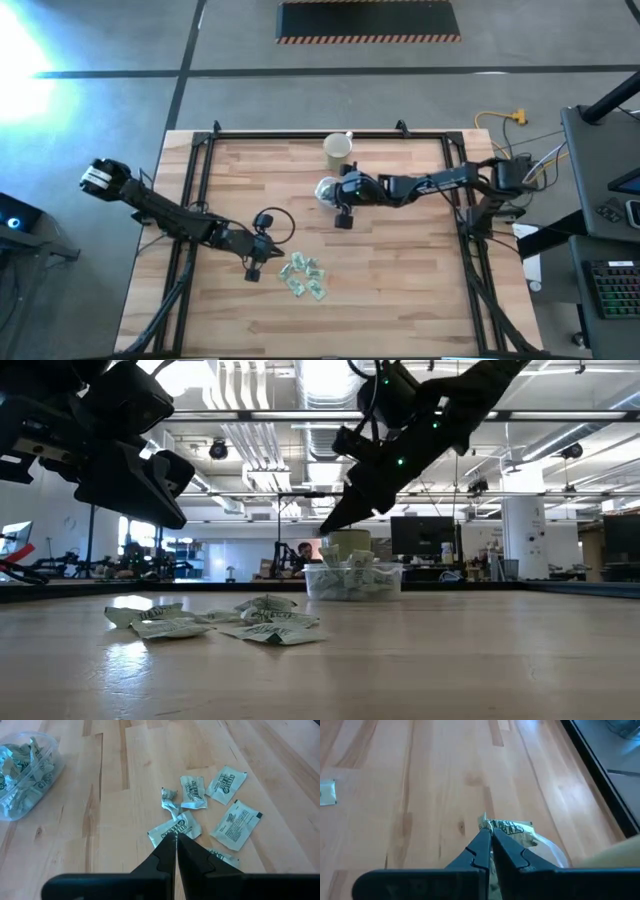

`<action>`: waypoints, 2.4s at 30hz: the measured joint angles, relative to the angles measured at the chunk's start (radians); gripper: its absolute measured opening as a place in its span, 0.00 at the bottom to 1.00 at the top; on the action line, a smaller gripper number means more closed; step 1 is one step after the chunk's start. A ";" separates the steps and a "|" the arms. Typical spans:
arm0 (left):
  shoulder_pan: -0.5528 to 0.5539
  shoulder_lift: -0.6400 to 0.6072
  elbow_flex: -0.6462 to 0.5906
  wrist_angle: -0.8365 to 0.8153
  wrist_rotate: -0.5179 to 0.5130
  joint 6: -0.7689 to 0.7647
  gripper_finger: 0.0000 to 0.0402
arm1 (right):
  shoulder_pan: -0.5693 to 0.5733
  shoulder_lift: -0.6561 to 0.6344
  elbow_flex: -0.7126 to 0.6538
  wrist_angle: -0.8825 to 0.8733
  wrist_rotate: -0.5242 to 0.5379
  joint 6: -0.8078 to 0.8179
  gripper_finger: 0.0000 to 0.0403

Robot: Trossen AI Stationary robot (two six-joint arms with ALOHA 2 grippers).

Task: Pick and place items into bin
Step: Put the green stevia packet into the transparent bin

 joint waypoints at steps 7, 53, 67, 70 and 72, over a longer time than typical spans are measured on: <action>0.000 0.000 -0.002 0.000 0.000 0.001 0.00 | 0.001 0.038 0.000 0.042 -0.034 -0.021 0.02; 0.000 0.000 -0.011 0.005 0.000 -0.005 0.00 | 0.000 -0.038 0.000 -0.248 0.089 0.145 0.30; 0.000 0.000 -0.014 0.004 0.038 -0.007 0.00 | 0.148 -0.252 -0.012 -0.257 0.108 0.105 0.30; 0.000 0.007 -0.014 0.019 0.086 -0.008 0.00 | 0.215 -0.263 -0.024 -0.259 0.107 0.098 0.29; -0.002 0.023 -0.014 0.046 0.134 -0.009 0.00 | 0.259 -0.266 -0.032 -0.261 0.105 0.098 0.28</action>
